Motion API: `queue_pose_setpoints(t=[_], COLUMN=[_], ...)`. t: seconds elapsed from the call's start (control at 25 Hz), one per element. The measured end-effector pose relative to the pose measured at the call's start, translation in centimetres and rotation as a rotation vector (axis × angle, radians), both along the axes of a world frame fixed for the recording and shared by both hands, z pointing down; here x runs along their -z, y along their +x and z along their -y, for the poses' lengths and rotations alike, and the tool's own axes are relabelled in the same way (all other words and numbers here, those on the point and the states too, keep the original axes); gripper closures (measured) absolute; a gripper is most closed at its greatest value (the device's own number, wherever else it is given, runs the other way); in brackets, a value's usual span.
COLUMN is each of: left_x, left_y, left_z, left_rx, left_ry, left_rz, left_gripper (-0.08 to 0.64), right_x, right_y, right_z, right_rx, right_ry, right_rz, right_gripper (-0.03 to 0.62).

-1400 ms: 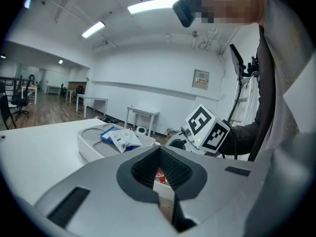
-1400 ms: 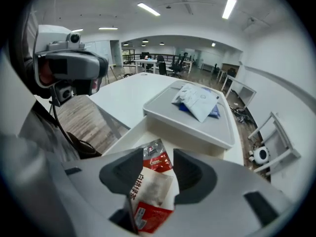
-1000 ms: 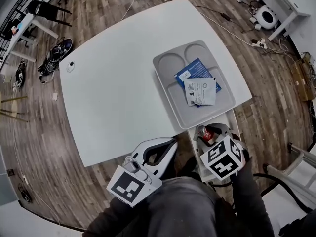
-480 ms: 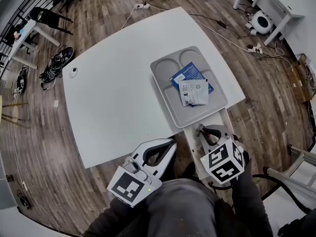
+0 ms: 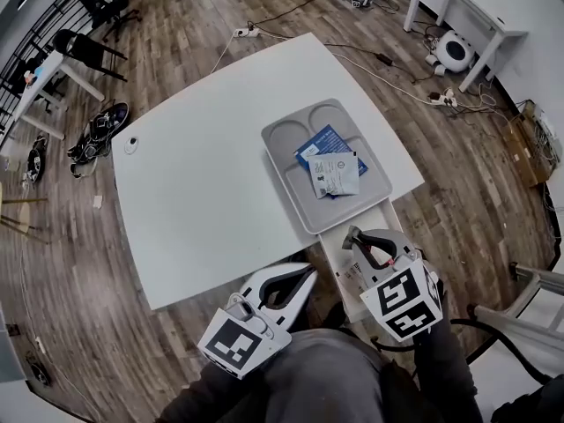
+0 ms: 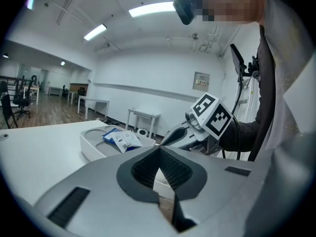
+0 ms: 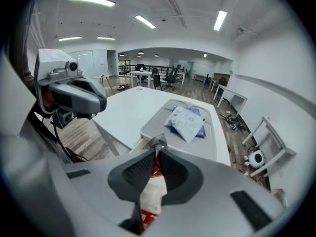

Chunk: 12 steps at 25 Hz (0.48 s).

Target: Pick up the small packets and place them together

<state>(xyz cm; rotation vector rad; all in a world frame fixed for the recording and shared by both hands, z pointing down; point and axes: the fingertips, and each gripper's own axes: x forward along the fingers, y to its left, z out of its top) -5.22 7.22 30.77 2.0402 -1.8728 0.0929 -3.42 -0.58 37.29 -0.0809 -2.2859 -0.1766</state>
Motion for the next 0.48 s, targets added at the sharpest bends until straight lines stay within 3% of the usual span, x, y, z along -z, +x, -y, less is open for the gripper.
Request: queue_pose_setpoints(t=[0.24,0.48], left_x=[-0.5,-1.7], left_y=[-4.0,-7.8], left_z=[-0.5,-0.8], left_rx=[0.059,0.111], left_ry=[-0.006,-0.032], left_rz=[-0.004,-0.034], left_gripper=[0.569,0.569], right_x=[2.4,1.4], right_y=[-5.4,-9.9], right_z=[4.0,6.5], right_rx=[-0.046,-0.060], right_ry=[0.064,0.063], right_rz=[0.078,0.061], right_gripper=[0.554,0.548])
